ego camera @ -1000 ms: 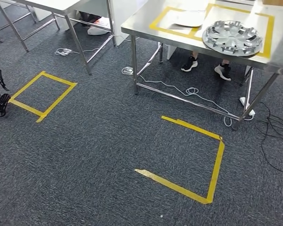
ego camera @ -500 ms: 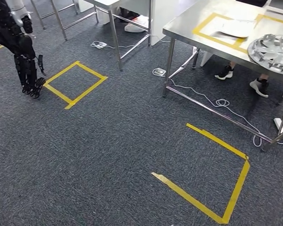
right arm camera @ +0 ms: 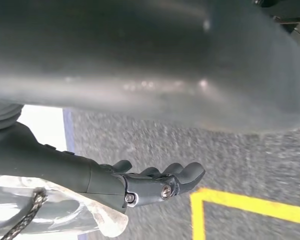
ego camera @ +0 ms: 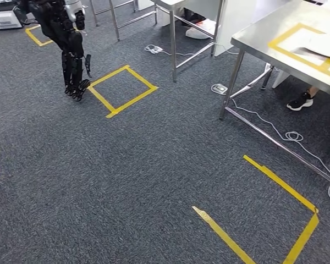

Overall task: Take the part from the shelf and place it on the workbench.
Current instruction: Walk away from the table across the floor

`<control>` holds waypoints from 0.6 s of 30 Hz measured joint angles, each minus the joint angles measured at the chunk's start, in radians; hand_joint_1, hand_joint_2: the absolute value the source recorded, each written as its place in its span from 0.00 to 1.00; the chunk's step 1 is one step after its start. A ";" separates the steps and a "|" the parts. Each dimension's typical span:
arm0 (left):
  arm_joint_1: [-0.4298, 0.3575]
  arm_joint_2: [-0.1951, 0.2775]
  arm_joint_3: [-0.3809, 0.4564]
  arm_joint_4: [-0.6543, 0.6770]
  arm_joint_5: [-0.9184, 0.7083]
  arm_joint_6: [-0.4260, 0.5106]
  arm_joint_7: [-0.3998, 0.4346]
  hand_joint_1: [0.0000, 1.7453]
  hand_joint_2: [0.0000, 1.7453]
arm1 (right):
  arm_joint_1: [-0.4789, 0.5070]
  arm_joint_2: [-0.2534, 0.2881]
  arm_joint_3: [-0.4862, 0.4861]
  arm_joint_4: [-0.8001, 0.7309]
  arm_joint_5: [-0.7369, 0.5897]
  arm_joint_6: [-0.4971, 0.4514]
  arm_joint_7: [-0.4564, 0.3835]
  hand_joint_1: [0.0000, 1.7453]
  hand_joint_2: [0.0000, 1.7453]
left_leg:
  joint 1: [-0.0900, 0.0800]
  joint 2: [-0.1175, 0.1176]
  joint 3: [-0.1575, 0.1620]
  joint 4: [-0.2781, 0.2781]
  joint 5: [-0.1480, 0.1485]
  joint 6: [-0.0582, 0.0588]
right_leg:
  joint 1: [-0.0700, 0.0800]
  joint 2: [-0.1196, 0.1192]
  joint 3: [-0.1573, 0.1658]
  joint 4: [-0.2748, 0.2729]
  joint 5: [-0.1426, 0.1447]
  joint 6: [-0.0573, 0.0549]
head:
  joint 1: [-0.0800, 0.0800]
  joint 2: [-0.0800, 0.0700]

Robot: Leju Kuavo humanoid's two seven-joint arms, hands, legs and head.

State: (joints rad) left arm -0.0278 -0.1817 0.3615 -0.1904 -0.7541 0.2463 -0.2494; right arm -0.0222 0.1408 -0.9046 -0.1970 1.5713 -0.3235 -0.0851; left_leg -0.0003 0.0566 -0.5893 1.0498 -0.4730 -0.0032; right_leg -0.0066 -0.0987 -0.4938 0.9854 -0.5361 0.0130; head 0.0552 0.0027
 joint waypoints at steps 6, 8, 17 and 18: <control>0.006 0.004 0.016 0.000 0.011 -0.004 -0.010 0.00 0.00 | -0.011 0.004 0.049 0.002 0.000 0.008 -0.028 0.00 0.00 | -0.003 -0.035 0.020 -0.046 0.004 0.036 | -0.003 0.019 0.003 0.044 -0.051 0.030 | 0.006 0.000; 0.005 0.009 0.018 0.000 0.011 -0.011 -0.018 0.00 0.00 | -0.010 0.007 0.065 0.004 0.000 0.011 -0.032 0.00 0.00 | -0.001 -0.060 0.020 -0.048 0.006 0.044 | -0.005 0.078 -0.062 0.173 -0.117 0.032 | 0.012 0.000; 0.006 0.021 0.037 0.000 0.018 -0.018 -0.028 0.00 0.00 | -0.009 0.012 0.115 0.012 0.000 0.035 -0.022 0.00 0.00 | -0.002 -0.186 0.022 -0.040 -0.002 0.023 | -0.010 0.187 -0.042 0.019 0.016 0.019 | 0.011 0.000; 0.008 0.021 0.037 0.000 0.019 -0.018 -0.029 0.00 0.00 | -0.010 0.012 0.119 0.012 0.000 0.036 -0.021 0.00 0.00 | 0.001 -0.197 0.019 -0.041 -0.001 0.016 | -0.008 0.177 -0.038 0.017 0.017 0.015 | 0.011 0.000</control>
State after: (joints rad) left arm -0.0200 -0.1602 0.3988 -0.1904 -0.7355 0.2281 -0.2785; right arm -0.0322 0.1524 -0.7855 -0.1849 1.5716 -0.2874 -0.1058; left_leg 0.0003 -0.1406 -0.5702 1.0089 -0.4736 0.0125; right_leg -0.0149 0.0779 -0.5320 1.0025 -0.5193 0.0278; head 0.0659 0.0027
